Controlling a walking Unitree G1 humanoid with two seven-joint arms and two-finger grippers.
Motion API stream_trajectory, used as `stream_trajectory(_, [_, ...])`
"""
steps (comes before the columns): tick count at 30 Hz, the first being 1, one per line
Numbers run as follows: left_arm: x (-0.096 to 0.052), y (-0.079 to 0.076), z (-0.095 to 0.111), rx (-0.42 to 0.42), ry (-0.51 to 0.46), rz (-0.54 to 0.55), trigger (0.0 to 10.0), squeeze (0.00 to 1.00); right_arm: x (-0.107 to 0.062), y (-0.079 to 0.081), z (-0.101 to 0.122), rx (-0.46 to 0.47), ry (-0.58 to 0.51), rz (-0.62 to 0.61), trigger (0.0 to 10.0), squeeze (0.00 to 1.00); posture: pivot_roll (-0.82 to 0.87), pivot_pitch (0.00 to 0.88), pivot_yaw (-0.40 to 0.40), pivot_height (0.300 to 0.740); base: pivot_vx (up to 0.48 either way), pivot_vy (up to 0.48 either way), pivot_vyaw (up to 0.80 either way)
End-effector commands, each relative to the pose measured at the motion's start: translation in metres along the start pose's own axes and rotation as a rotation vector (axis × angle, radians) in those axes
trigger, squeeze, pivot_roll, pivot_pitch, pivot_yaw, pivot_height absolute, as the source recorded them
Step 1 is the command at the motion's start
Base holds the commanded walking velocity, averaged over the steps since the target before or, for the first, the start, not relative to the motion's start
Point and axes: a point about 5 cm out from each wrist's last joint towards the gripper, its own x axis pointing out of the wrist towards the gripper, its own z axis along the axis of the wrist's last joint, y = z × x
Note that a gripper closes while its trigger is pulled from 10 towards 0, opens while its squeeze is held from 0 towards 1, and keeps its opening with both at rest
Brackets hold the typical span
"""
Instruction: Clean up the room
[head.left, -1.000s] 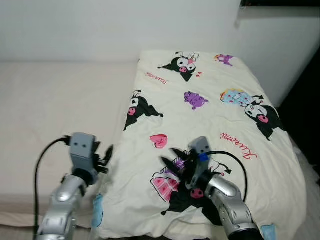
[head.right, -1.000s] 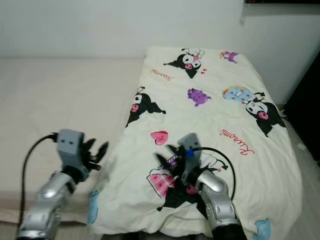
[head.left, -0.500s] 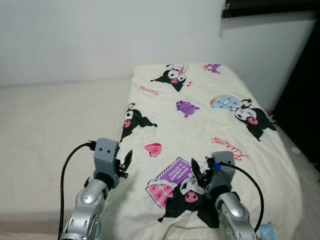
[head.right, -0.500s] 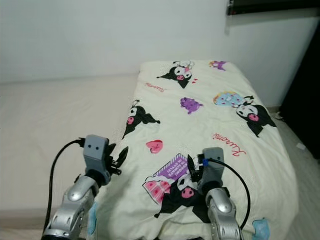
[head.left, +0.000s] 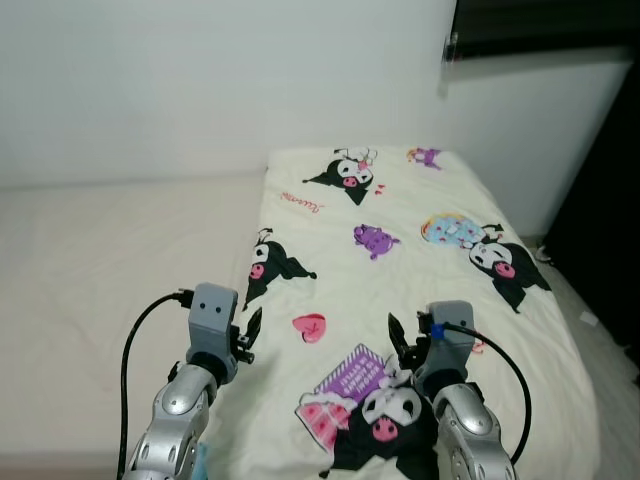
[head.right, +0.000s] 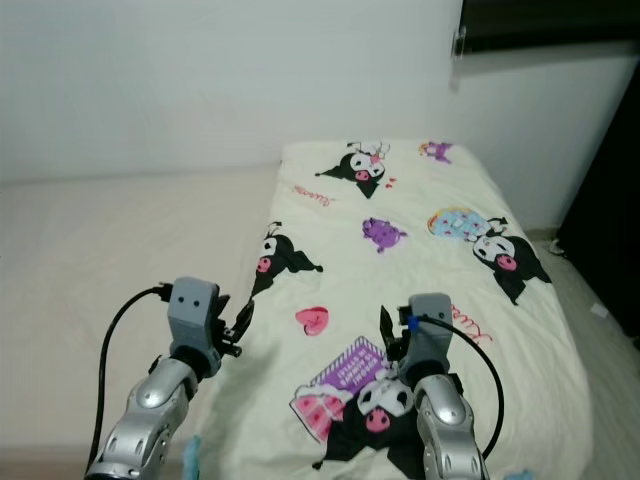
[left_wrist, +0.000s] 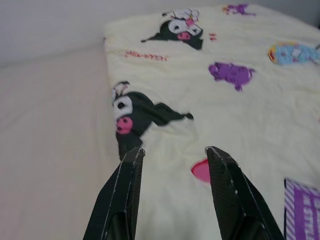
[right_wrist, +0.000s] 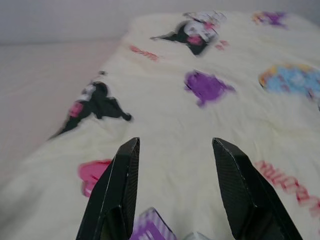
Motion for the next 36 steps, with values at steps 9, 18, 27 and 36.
stream_trajectory(9, [-0.013, 0.019, -0.011, 0.014, 0.02, 0.128, 10.0, 0.0, 0.004, 0.005, 0.002, -0.075, 0.008, 0.131, 10.0, 0.0, 0.01, 0.032, -0.104, 0.738, 0.0, 0.0, 0.0])
stream_trajectory(18, [-0.028, 0.017, -0.012, 0.026, 0.005, 0.171, 10.0, 0.0, 0.011, 0.011, 0.005, -0.04, -0.004, 0.198, 10.0, 0.0, 0.06, 0.054, -0.167, 0.74, 0.0, 0.0, 0.0])
stream_trajectory(27, [-0.025, 0.025, -0.006, -0.025, -0.008, 0.19, 10.0, 0.0, 0.011, 0.01, 0.004, -0.025, -0.018, 0.125, 10.0, 0.0, 0.05, 0.056, -0.1, 0.74, 0.0, 0.0, 0.0])
stream_trajectory(36, [-0.023, 0.024, -0.002, -0.022, -0.009, 0.172, 10.0, 0.0, 0.01, 0.009, 0.0, -0.025, -0.017, 0.093, 10.0, 0.0, 0.05, 0.053, -0.078, 0.74, 0.0, 0.0, 0.0])
